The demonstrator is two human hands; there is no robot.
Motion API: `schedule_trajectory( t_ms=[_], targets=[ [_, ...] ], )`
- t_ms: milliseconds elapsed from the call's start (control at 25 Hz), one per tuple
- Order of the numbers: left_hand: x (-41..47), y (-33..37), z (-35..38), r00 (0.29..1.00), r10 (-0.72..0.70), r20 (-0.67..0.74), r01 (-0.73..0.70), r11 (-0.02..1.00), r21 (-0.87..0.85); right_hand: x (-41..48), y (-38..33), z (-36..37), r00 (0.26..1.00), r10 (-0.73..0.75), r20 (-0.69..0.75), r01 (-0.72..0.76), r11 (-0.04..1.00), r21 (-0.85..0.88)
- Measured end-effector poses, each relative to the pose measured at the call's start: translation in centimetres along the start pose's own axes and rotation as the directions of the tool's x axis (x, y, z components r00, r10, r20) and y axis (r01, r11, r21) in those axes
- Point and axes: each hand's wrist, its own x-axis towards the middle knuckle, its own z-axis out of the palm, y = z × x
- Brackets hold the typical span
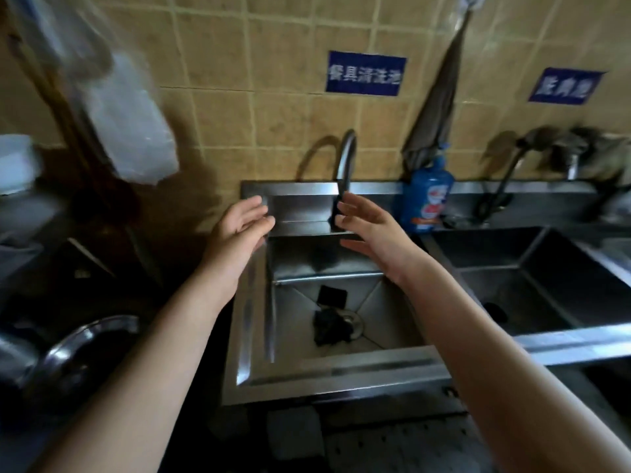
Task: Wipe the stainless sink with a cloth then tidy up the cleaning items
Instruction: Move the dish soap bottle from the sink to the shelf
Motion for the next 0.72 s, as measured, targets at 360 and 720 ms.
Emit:
schedule_trajectory(
  t_ms=[360, 720],
  targets=[
    [0.3, -3.9, 15.5, 0.986, -0.056, 0.16, 0.057, 0.998, 0.0, -2.4, 3.1, -14.7, 0.991, 0.003, -0.136, -0.004, 1.0, -0.004],
    [2.4, -7.5, 30.8, 0.984, -0.135, 0.117, 0.13, 0.99, 0.047, 1.4, 5.5, -29.0, 0.98, 0.027, -0.197, -0.03, 0.999, -0.011]
  ],
)
